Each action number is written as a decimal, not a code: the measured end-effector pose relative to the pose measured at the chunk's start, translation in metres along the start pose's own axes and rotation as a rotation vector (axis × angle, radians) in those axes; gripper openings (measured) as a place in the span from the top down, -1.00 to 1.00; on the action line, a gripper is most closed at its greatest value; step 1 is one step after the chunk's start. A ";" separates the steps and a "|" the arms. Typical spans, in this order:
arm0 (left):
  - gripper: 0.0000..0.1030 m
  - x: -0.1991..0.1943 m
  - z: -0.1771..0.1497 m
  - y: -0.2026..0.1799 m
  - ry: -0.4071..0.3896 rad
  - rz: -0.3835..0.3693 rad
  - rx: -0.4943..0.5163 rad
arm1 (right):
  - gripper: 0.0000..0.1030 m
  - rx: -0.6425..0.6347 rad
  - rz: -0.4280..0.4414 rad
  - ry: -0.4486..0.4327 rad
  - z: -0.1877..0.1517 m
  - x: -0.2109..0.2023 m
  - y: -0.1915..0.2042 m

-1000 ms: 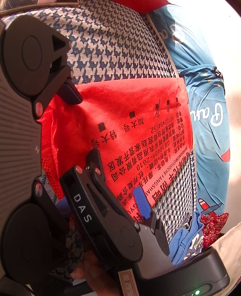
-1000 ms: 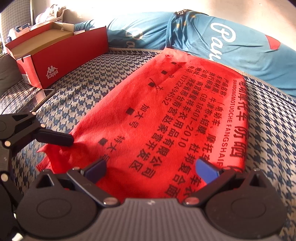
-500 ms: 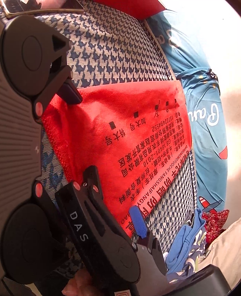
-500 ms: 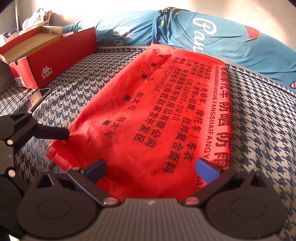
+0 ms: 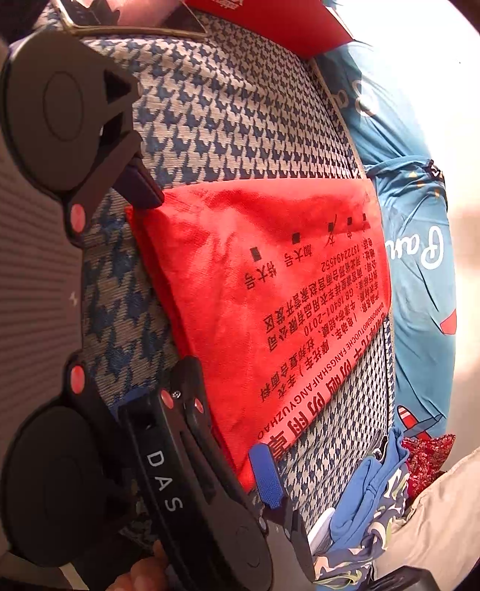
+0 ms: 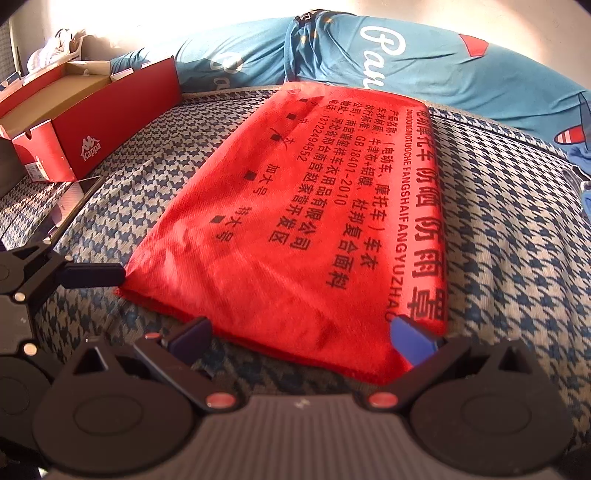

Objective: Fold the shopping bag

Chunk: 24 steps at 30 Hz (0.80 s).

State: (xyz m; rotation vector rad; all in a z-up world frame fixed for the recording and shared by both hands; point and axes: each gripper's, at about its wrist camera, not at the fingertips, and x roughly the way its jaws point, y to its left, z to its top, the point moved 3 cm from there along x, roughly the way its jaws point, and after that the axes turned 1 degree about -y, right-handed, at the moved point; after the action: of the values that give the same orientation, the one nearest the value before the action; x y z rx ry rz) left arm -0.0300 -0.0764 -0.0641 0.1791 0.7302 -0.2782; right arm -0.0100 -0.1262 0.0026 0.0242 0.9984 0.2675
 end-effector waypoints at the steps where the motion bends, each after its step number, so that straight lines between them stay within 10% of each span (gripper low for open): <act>1: -1.00 -0.001 -0.001 0.000 0.005 0.000 -0.005 | -1.00 0.001 -0.003 0.006 -0.002 -0.002 0.001; 24: -1.00 -0.016 -0.018 -0.008 0.050 0.034 -0.015 | -1.00 0.140 -0.003 0.051 -0.019 -0.025 -0.012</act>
State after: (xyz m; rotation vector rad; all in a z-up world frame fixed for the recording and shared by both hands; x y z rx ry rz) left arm -0.0554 -0.0760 -0.0669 0.1843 0.7782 -0.2367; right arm -0.0359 -0.1456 0.0112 0.1436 1.0662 0.1963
